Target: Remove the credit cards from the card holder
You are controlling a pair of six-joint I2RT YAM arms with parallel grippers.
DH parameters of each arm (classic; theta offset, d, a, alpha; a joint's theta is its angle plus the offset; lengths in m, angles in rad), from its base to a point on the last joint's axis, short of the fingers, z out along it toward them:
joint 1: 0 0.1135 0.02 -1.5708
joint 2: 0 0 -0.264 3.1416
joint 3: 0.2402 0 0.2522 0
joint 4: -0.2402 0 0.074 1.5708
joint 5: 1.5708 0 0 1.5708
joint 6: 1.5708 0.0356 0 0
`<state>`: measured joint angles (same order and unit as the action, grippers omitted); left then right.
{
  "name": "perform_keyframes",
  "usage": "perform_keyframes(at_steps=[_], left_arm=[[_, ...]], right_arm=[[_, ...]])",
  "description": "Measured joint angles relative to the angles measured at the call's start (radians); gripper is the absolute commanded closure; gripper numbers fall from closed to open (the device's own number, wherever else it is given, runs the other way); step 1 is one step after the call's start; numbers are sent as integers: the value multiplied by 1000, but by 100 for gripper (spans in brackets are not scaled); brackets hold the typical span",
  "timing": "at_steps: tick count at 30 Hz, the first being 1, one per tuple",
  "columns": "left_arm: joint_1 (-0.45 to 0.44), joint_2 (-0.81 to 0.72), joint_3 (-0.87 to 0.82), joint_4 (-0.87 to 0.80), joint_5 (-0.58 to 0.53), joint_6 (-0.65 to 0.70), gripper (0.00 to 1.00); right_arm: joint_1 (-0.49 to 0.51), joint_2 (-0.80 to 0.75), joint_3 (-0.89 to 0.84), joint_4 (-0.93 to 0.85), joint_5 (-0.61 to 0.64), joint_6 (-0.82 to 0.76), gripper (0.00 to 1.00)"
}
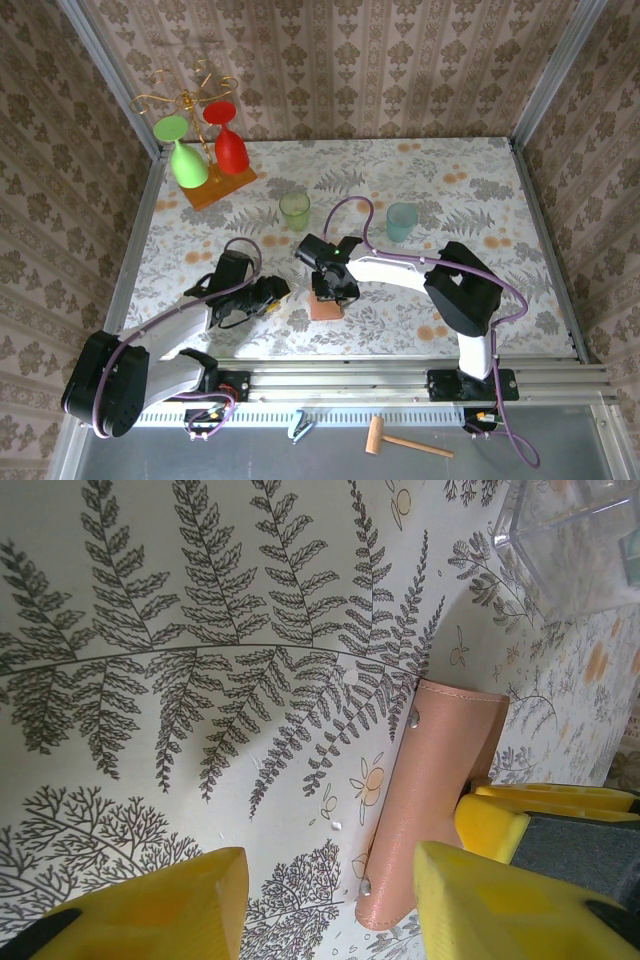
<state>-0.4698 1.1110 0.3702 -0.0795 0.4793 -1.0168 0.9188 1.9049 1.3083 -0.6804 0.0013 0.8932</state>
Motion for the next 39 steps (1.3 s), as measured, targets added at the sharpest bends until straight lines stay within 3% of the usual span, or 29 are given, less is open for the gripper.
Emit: perform_keyframes(at_steps=[5,13,25,32,39], left_arm=[[-19,15,5,13,6,-2,54],[-121,86,60,94,11,-50,65],[-200,216,90,239,10,-141,72],[-239,305,134,283,5,-170,72],[-249,322,161,285,-12,-177,72]], right_arm=[[-3,-3,-11,17,-1,0,86],[-14,-56,-92,114,-26,4,92],[-69,-192,-315,384,-131,70,92],[-102,-269,-393,446,-161,97,84],[-106,-317,-396,357,-106,71,74]])
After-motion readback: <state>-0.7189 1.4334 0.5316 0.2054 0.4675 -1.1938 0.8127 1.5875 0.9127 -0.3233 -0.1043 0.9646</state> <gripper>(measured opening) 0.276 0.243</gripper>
